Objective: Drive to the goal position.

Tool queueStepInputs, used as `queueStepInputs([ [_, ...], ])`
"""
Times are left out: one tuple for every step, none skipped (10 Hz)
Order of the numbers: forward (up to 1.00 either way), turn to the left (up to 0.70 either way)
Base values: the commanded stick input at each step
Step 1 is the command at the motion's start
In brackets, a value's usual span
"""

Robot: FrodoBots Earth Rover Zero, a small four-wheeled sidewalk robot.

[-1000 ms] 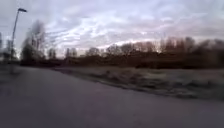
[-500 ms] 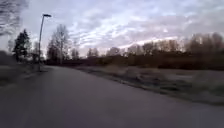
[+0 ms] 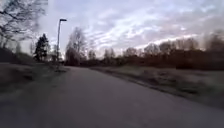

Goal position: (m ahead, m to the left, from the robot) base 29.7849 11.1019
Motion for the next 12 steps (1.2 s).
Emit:
queueStepInputs([
  [1.00, 0.01],
  [1.00, 0.01],
  [1.00, 0.01],
  [1.00, 0.01],
  [1.00, 0.01],
  [1.00, 0.01],
  [1.00, 0.01],
  [1.00, 0.01],
  [1.00, 0.09],
  [1.00, 0.36],
  [1.00, 0.38],
  [1.00, 0.41],
])
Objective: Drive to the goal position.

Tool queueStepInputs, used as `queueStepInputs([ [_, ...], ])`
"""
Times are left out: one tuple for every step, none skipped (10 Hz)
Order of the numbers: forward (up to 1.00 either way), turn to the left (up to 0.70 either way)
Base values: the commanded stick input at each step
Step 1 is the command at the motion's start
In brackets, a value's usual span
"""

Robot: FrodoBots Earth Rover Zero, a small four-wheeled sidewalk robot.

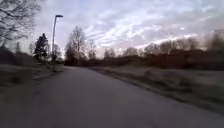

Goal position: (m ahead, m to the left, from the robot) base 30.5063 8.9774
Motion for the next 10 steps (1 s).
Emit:
queueStepInputs([
  [1.00, 0.41],
  [1.00, 0.41],
  [1.00, 0.33],
  [1.00, 0.22],
  [1.00, 0.10],
  [1.00, 0.01],
  [1.00, 0.01],
  [1.00, 0.01],
  [1.00, 0.01],
  [1.00, 0.01],
])
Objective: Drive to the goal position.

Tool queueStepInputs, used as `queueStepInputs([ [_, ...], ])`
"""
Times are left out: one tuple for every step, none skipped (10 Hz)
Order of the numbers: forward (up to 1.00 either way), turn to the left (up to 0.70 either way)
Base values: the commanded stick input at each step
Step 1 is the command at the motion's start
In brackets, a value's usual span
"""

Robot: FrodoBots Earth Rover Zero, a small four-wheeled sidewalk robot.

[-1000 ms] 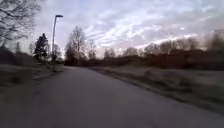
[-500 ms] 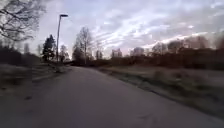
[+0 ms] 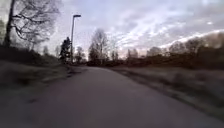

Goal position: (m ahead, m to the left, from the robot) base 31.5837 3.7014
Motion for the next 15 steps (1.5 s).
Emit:
queueStepInputs([
  [1.00, 0.01],
  [1.00, 0.01],
  [1.00, 0.01],
  [1.00, 0.02],
  [1.00, 0.03],
  [1.00, 0.18],
  [1.00, 0.39],
  [1.00, 0.41],
  [1.00, 0.40],
  [1.00, 0.39],
  [1.00, 0.01],
  [1.00, 0.01],
  [1.00, 0.01],
  [1.00, 0.01],
  [1.00, 0.01],
])
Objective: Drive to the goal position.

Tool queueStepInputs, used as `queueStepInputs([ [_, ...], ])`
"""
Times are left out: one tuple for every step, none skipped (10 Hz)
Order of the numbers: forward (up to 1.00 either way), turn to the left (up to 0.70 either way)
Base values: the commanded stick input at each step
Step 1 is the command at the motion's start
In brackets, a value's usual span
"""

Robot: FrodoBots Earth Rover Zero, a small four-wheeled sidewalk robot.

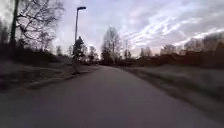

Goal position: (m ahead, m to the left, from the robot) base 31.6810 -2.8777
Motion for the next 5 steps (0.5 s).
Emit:
queueStepInputs([
  [1.00, 0.01],
  [1.00, 0.01],
  [1.00, 0.01],
  [1.00, 0.01],
  [1.00, 0.01],
])
